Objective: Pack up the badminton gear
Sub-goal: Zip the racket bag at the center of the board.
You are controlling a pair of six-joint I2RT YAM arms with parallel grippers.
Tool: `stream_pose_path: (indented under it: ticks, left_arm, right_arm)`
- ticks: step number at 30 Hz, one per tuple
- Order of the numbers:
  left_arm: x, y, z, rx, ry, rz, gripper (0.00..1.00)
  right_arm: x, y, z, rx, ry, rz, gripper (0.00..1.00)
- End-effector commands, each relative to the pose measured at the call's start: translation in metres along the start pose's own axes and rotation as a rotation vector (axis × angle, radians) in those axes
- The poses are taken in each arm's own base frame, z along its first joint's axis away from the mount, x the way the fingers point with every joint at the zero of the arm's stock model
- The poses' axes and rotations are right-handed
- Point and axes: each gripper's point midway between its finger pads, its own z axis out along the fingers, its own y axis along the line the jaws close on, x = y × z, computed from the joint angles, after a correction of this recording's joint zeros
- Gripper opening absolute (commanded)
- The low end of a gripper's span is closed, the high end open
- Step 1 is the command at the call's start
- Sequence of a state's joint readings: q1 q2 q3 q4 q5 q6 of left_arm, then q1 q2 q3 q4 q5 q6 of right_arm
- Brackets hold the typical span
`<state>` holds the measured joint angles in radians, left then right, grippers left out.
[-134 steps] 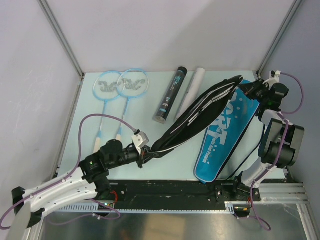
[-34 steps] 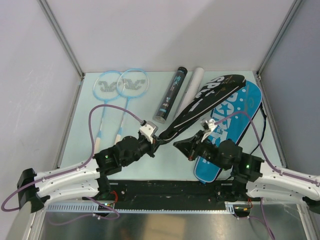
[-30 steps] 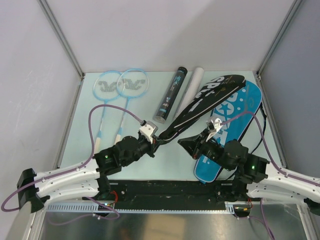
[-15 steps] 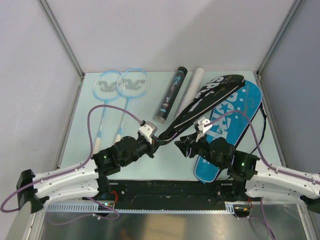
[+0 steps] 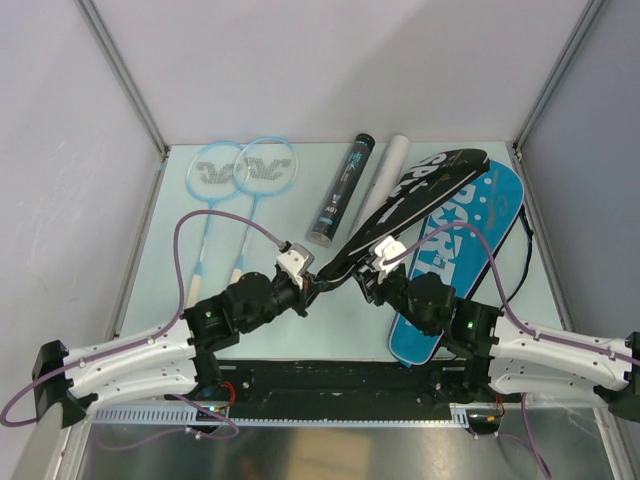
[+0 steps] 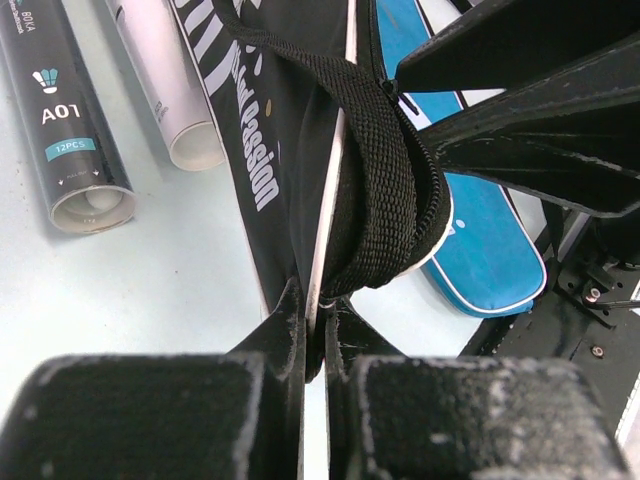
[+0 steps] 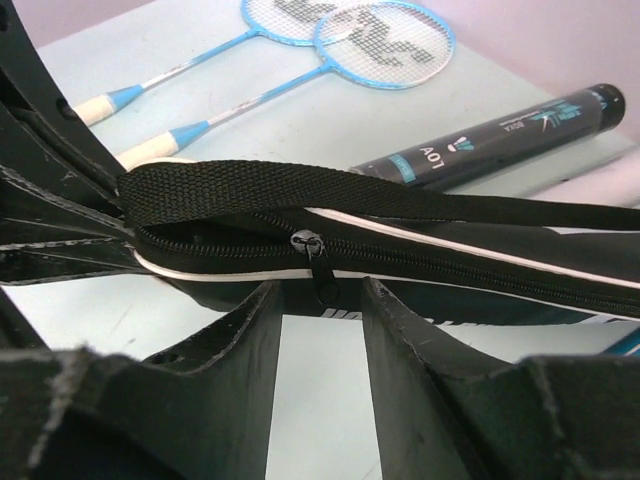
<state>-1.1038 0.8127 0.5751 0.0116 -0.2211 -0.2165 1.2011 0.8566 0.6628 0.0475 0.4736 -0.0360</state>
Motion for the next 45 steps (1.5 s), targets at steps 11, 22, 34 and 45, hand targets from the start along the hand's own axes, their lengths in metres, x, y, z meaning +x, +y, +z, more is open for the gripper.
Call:
stream_pose_path:
  ticks: [11,22,34,45]
  left_arm:
    - [-0.043,-0.012,-0.005,0.053,-0.135,-0.02,0.0]
    - [-0.042,-0.008,-0.005,0.031,-0.13,-0.024,0.3]
    - [-0.011,-0.006,-0.004,0.038,-0.067,-0.031,0.6]
    - [0.002,0.001,-0.008,0.031,-0.059,0.022,0.65]
  right_arm:
    - [-0.039,-0.006,0.007,0.026,-0.098,-0.145,0.19]
    - [-0.056,-0.008,0.009,0.042,-0.145,-0.129,0.0]
    - [-0.064,-0.009,0.019,0.057,-0.187,-0.023,0.0]
    - [-0.075,-0.019,0.008,0.056,-0.216,0.034,0.0]
